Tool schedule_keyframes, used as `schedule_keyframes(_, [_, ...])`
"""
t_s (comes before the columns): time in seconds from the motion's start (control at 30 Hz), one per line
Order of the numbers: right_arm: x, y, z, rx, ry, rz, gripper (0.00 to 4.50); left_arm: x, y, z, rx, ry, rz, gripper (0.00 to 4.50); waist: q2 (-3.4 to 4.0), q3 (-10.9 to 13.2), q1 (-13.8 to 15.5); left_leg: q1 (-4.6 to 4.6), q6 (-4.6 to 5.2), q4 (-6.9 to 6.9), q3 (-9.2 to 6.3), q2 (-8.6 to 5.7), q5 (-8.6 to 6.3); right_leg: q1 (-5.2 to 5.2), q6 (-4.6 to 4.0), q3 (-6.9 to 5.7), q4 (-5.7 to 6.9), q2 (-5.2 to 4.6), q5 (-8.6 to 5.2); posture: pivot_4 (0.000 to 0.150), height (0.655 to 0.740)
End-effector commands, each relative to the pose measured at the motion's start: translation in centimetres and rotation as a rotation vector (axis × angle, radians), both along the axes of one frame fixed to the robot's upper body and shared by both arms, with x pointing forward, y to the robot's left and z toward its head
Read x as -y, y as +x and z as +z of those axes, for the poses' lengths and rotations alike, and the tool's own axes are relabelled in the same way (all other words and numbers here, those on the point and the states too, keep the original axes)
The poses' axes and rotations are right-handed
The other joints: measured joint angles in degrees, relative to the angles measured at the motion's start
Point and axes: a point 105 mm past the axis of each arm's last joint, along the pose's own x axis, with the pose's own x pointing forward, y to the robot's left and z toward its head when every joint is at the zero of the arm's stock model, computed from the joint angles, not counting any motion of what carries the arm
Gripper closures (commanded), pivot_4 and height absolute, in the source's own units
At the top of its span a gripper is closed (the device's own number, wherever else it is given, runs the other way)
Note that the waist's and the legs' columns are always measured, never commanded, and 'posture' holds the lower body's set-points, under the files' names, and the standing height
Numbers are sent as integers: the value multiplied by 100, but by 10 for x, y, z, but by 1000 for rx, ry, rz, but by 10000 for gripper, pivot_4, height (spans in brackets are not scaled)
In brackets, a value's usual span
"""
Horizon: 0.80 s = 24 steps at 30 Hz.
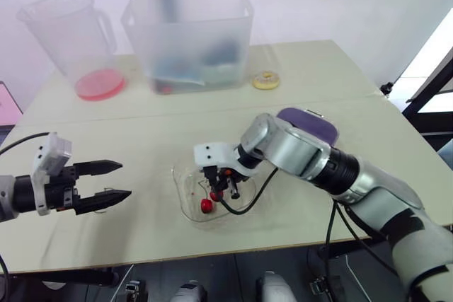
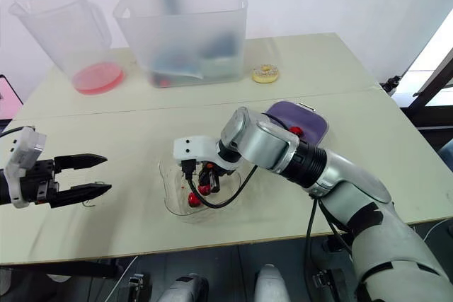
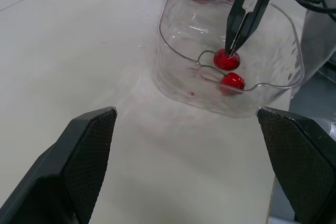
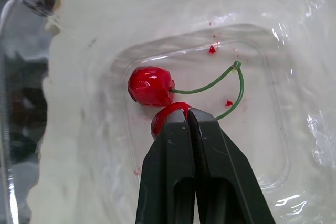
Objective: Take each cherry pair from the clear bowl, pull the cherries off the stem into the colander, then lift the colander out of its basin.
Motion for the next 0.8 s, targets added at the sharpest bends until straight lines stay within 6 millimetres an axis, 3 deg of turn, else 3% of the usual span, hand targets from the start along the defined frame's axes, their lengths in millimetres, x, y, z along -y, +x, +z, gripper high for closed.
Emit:
schedule_keyframes(0.03, [1,5,10,39,23,3,41851,4,0,5,32,13,-14,0,0,0,0,0,0,0,0,0,0,0,0,0,0,0,0,1500,7400])
schedule_keyframes(0.1, [2,8,9,46,21,-2,36371,5,-1,5,31,11,-18,0,0,0,3,0,0,0,0,0,0,0,0,0,0,0,0,1500,7400])
schedule_keyframes(0.2, [2,9,15,56,40,0,22901,6,0,4,30,8,-19,0,0,0,1,0,0,0,0,0,0,0,0,0,0,0,0,1500,7400])
schedule_keyframes(0.33, [5,7,17,58,34,18,22901,7,1,5,31,8,-19,0,0,0,1,0,0,0,0,0,0,0,0,0,0,0,0,1500,7400])
schedule_keyframes(0.8, [5,12,-13,45,1,-22,22901,11,2,3,30,35,-46,0,0,0,2,0,0,0,0,-1,0,0,0,0,0,0,0,1500,7400])
